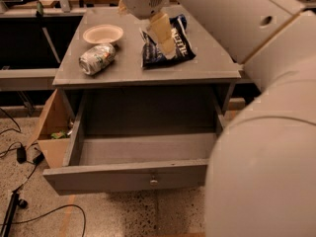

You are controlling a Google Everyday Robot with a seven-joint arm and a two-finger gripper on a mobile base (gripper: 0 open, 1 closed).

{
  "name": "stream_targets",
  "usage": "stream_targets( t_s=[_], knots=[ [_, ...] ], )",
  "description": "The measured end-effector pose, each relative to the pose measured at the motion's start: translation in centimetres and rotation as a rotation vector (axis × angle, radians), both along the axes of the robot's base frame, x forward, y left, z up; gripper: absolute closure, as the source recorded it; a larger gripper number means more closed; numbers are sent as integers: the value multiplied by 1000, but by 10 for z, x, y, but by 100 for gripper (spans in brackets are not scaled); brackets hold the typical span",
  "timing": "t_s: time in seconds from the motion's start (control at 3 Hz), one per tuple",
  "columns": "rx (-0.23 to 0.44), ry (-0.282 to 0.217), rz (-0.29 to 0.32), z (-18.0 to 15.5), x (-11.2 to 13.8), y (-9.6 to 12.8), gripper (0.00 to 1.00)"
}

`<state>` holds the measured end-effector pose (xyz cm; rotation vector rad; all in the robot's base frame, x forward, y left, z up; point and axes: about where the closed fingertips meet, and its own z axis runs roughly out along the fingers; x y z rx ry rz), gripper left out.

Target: Place 7up can into top drawer

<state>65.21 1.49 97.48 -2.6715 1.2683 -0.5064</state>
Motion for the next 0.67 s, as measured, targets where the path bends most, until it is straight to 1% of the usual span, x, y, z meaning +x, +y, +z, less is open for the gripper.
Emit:
stream_targets(
  t_s=[0.33,0.67],
  knots=[
    [-43,-15,217,-5,43,79,0],
    [-70,-3,298,-27,66,130,0]
  ],
)
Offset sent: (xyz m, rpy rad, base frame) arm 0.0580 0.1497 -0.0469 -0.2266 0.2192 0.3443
